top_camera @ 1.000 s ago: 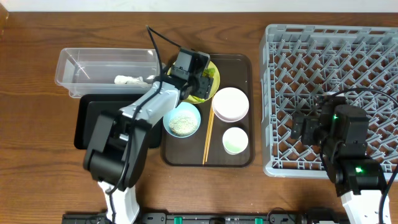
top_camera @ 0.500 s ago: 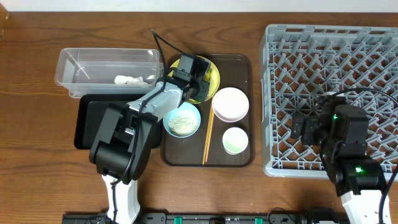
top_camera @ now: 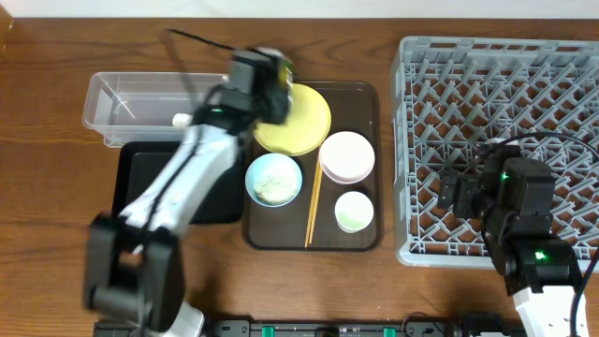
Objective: Sort waste into correct bins and load items into the dishwasher rack
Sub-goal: 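Carry the wrappers left and drop them into the clear bin, then reach the left gripper to the light-blue bowl and grasp its rim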
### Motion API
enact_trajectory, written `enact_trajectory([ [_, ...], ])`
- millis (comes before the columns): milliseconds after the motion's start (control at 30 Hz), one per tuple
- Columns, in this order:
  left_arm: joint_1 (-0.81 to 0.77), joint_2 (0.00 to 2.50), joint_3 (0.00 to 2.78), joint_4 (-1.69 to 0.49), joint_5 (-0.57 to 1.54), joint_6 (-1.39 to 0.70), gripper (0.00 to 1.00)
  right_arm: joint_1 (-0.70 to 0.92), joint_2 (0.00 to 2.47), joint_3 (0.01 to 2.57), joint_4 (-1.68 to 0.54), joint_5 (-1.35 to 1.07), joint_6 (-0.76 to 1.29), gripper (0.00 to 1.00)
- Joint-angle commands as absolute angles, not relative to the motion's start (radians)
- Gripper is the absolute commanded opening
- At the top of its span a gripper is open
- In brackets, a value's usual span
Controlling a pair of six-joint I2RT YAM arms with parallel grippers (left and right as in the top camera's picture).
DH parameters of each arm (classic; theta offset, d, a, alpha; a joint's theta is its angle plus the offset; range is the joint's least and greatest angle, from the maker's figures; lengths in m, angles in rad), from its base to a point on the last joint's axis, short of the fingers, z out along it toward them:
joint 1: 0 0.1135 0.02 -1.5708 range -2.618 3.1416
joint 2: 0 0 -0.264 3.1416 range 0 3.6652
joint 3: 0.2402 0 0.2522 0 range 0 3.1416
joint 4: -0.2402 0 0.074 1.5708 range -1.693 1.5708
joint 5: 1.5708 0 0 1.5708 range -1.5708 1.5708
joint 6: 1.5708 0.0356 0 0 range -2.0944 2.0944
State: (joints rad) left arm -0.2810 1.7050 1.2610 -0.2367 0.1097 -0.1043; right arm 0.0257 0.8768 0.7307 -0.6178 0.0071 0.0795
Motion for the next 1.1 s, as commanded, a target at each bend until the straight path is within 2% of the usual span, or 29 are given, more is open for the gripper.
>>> enact_trajectory([
  [0,-0.197,1.639,1.274,-0.247,0.055,-0.259,0.06,0.033,0.877,0.752,-0.62,0.002,0.093,0.99],
  [233,-0.039,1.643,1.274,-0.352,-0.022,-0.612,0.06,0.033,0.878,0.752,-0.621,0.002,0.093,0.99],
  [300,-0.008,1.661,1.272,-0.367,-0.024,-0.68,0.07,0.033,0.877,0.752,-0.621,0.002,0.093,0.99],
  [333,0.003,1.668,1.271,-0.367,-0.024,-0.695,0.1,0.033,0.877,0.752,-0.621,0.002,0.093,0.99],
  [400,0.02,1.685,1.27,-0.363,-0.025,-0.698,0.22,0.033,0.877,0.752,-0.621,0.002,0.093,0.99],
  [500,0.035,1.7,1.27,-0.362,-0.023,-0.697,0.29,0.033,0.877,0.752,-0.621,0.002,0.093,0.99],
  [567,0.035,1.7,1.27,-0.362,-0.02,-0.688,0.45,0.033,0.877,0.752,-0.621,0.002,0.093,0.99],
  [600,0.035,1.694,1.27,-0.361,-0.011,-0.673,0.48,0.033,0.877,0.752,-0.621,0.002,0.093,0.99],
  [833,0.004,1.595,1.27,-0.396,0.109,-0.511,0.5,0.033,0.878,0.752,-0.62,0.002,0.093,0.99],
  [1067,-0.164,1.56,1.268,-0.63,0.139,-0.393,0.5,0.033,0.878,0.752,-0.62,0.002,0.093,0.99],
])
